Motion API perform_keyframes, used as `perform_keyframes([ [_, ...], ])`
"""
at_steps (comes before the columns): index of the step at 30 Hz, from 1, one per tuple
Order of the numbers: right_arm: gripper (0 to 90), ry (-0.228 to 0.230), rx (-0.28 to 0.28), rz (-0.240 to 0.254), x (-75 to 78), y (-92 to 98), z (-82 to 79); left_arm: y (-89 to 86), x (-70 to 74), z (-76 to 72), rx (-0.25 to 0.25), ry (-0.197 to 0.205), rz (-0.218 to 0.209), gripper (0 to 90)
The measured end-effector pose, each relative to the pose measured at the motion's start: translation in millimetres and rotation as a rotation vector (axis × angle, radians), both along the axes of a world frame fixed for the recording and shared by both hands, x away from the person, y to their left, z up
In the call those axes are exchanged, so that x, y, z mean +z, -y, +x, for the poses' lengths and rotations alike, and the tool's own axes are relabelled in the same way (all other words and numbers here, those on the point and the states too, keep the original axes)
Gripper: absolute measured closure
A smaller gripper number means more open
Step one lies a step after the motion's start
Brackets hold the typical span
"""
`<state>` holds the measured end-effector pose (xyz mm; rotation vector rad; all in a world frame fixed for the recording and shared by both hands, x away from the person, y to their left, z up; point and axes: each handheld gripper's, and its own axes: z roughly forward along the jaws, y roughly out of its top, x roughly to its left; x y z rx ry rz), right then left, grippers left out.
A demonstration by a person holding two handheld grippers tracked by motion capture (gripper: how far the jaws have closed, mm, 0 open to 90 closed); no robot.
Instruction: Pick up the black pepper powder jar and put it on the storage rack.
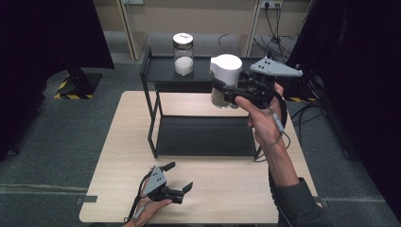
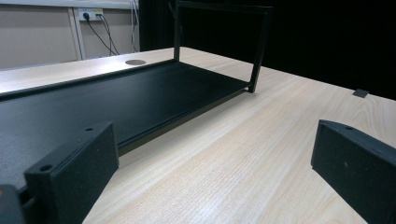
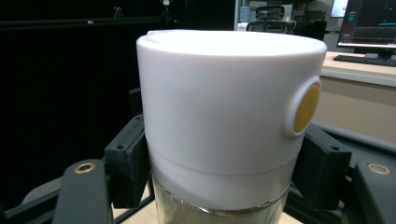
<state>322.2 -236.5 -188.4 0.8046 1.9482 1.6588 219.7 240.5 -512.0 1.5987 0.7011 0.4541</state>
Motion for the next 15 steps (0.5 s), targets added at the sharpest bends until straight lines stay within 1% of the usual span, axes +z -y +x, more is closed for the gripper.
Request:
perform_keyframes([
  [3,30.8,0.003,-0.006,-0.018,11.1,-8.3,6.7,-0.2,0.0,0.2,0.000,0.000,-0.001,0.2],
  [5,30.8,0.003,-0.009,-0.019,13.4,-10.2,8.6,-0.4,-0.2,0.3,0.001,-0.001,-0.001,0.2],
  [6,30.8,0.004,-0.020,-0.021,17.5,-14.2,11.7,-0.6,-0.1,0.3,0.003,-0.001,-0.002,0.2],
  [12,30.8,-0.001,-0.051,-0.015,24.1,-23.6,23.2,-0.6,-0.2,0.2,0.004,-0.003,-0.003,0.2],
  [13,30.8,-0.001,-0.051,-0.015,24.1,-23.6,23.2,-0.6,-0.2,0.2,0.004,-0.003,-0.003,0.2],
  [15,30.8,-0.001,-0.069,-0.016,25.7,-27.6,29.8,-0.7,-0.3,0.3,0.004,-0.005,-0.003,0.2],
])
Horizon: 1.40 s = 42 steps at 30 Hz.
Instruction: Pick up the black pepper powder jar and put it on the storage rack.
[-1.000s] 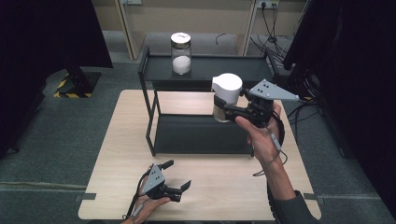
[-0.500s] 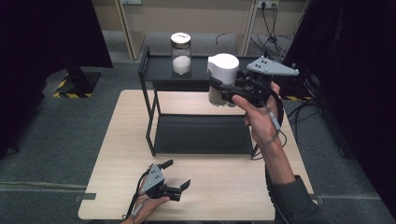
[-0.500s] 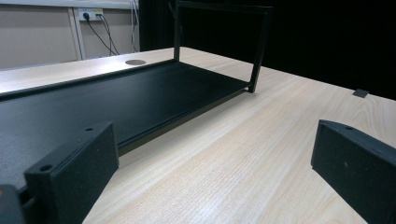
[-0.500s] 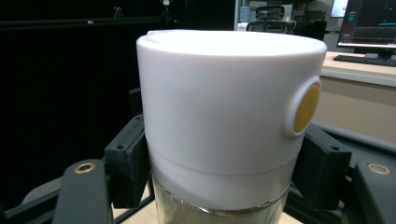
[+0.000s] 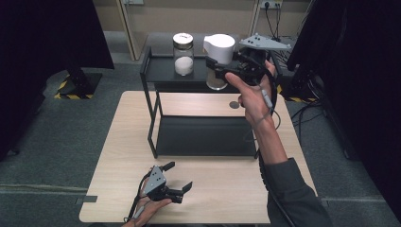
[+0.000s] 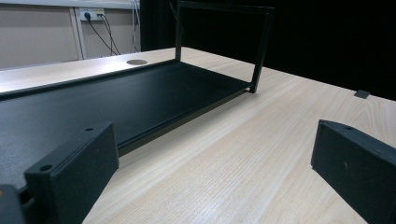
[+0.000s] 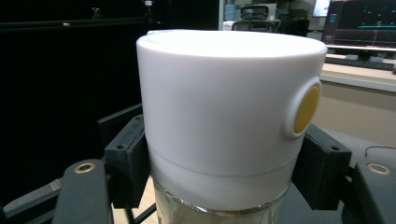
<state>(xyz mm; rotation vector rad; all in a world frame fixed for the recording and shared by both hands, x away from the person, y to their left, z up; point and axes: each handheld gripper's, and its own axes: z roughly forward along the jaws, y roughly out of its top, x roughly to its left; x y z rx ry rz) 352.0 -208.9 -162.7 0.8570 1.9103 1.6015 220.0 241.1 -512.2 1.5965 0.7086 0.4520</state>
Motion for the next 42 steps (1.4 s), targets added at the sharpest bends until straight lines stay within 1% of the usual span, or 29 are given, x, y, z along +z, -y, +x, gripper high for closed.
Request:
perform_keyframes([
  [2,30.8,0.002,-0.003,0.001,0.0,-0.7,2.4,-0.1,0.1,-0.1,0.001,0.000,0.001,0.2],
  [3,30.8,0.000,-0.013,0.007,-0.2,-1.8,7.0,-0.2,-0.2,0.0,0.002,0.001,-0.001,0.2],
  [5,30.8,-0.002,-0.028,0.011,-0.3,-3.7,11.0,-0.6,0.1,0.2,0.003,0.001,0.001,0.2],
  [6,30.8,-0.002,-0.028,0.011,-0.3,-3.7,11.0,-0.6,0.1,0.2,0.003,0.001,0.001,0.2],
  [8,30.8,-0.003,-0.049,0.013,-1.3,-5.8,17.3,-0.4,-0.2,0.1,0.003,0.000,0.000,0.2],
  [12,30.8,-0.003,-0.082,0.012,-2.7,-10.6,24.8,-0.3,-0.2,0.3,0.001,-0.001,0.002,0.2],
  [13,30.8,-0.003,-0.082,0.012,-2.7,-10.6,24.8,-0.3,-0.2,0.3,0.001,-0.001,0.002,0.2],
  [14,30.8,0.002,-0.097,0.014,-3.9,-13.0,28.1,-0.5,-0.2,0.3,0.002,-0.002,-0.001,0.2],
  [18,30.8,0.011,-0.121,0.006,-5.4,-19.6,34.6,-0.8,-0.1,0.6,0.002,-0.005,-0.002,0.2],
  [23,30.8,0.016,-0.137,-0.003,-7.1,-26.2,41.1,-1.4,-0.2,0.3,0.005,-0.001,-0.007,0.2],
  [29,30.8,0.020,-0.152,-0.003,-9.2,-30.9,46.1,-1.6,-0.2,0.3,0.004,-0.001,-0.006,0.2],
  [33,30.8,0.010,-0.169,-0.011,-13.7,-36.5,50.2,-1.7,-0.1,0.3,0.003,-0.001,-0.008,0.2],
  [40,30.8,-0.001,-0.177,0.001,-22.6,-38.0,56.2,-1.9,-0.3,0.7,0.003,-0.008,-0.009,0.2],
  [42,30.8,0.005,-0.178,0.002,-24.0,-38.3,56.6,-2.0,-0.2,0.6,0.003,-0.007,-0.011,0.2],
])
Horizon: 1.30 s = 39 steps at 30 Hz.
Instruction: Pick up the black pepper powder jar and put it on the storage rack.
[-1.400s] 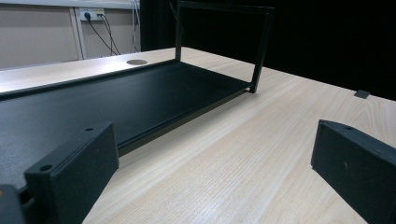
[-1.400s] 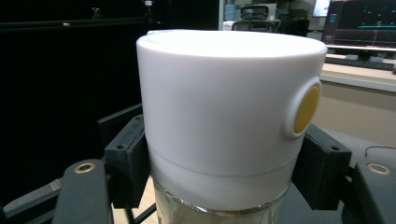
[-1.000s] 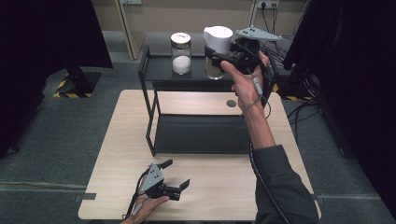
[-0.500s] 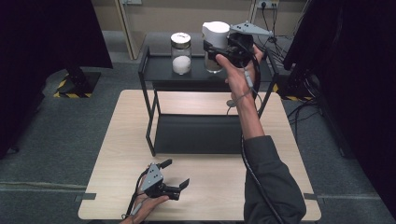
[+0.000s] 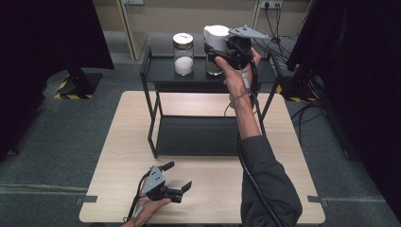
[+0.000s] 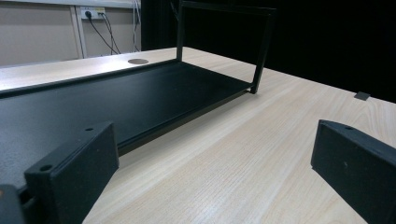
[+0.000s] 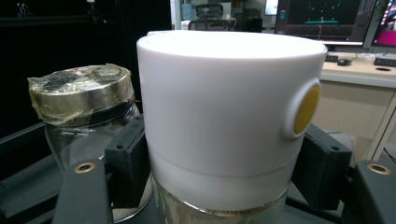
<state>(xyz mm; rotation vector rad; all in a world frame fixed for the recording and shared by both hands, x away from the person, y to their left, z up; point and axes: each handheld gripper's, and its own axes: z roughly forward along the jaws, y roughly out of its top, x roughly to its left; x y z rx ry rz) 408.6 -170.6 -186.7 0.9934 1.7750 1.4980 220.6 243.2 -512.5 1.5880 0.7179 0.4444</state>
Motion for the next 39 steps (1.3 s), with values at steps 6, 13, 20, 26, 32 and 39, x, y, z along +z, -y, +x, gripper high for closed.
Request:
perform_keyframes([
  [6,30.8,0.010,0.000,-0.007,-1.4,-1.0,0.3,0.2,-0.1,-0.1,-0.001,0.000,0.001,0.2],
  [13,30.6,0.023,0.006,-0.017,-3.7,-1.3,0.4,0.4,0.0,-0.3,-0.003,0.002,0.004,0.2],
  [20,26.5,0.027,0.013,-0.025,-3.4,0.0,0.5,0.5,-0.1,-0.2,-0.004,-0.003,0.001,0.2],
  [26,9.6,0.040,-0.021,-0.011,-5.4,-1.3,-5.8,0.7,-0.3,-0.1,-0.004,-0.005,0.003,0.2],
  [32,1.7,0.023,-0.013,0.008,-5.0,5.1,-10.1,1.0,-0.3,-0.2,-0.003,-0.007,0.003,0.2],
  [39,0.7,0.034,0.027,0.015,-7.7,16.8,-17.4,1.1,-0.6,-0.1,-0.003,-0.007,0.003,0.2],
])
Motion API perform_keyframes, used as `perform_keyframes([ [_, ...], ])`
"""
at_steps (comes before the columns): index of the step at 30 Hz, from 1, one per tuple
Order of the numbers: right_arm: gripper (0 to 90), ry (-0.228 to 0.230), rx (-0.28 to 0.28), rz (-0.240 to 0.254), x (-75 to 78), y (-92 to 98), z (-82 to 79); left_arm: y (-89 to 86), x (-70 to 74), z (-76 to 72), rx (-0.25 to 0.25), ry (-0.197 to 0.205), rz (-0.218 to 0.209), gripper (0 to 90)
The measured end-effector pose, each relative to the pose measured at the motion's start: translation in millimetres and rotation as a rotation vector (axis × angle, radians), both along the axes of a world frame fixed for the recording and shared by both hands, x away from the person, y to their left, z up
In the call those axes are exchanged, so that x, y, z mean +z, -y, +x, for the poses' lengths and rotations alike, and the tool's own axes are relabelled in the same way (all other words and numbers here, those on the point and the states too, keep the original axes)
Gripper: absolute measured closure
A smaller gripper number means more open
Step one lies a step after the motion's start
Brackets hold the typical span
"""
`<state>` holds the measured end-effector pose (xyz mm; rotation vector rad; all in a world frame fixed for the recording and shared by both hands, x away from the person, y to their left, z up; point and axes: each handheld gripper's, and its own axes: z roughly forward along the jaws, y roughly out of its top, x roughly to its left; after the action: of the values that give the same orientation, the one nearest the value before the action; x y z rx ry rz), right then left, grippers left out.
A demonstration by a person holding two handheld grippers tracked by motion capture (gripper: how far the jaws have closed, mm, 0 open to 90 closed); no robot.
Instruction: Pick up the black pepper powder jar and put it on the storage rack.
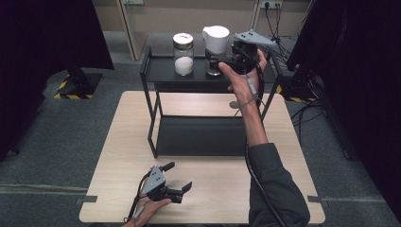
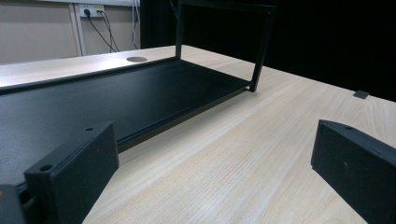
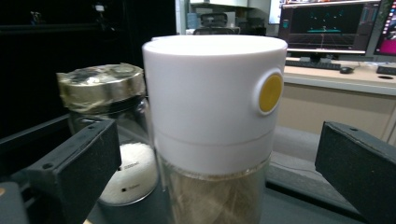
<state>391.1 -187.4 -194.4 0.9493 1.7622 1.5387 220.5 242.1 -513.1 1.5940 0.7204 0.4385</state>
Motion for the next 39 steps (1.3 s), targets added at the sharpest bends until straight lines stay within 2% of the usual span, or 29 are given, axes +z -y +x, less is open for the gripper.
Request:
perform_keyframes([
  [3,0.6,0.007,0.000,-0.007,-1.0,0.6,-4.6,0.2,-0.1,0.0,0.001,-0.001,0.000,0.2],
  [13,0.5,0.023,0.053,0.036,-16.8,14.9,-23.7,0.4,-0.1,-0.2,0.003,0.002,0.002,0.2],
  [22,0.5,0.034,0.093,0.037,-29.4,23.6,-38.6,0.4,-0.2,-0.2,0.005,0.001,0.002,0.2],
  [25,0.5,0.044,0.092,0.007,-32.0,23.7,-44.8,0.4,-0.2,-0.5,0.006,0.003,0.002,0.2],
  [27,0.5,0.043,0.104,0.014,-35.4,26.1,-47.2,0.5,-0.3,-0.4,0.006,0.003,0.002,0.2],
  [39,0.5,0.046,0.160,0.055,-66.4,39.8,-73.8,1.0,-0.5,-0.7,0.007,0.003,0.004,0.2],
])
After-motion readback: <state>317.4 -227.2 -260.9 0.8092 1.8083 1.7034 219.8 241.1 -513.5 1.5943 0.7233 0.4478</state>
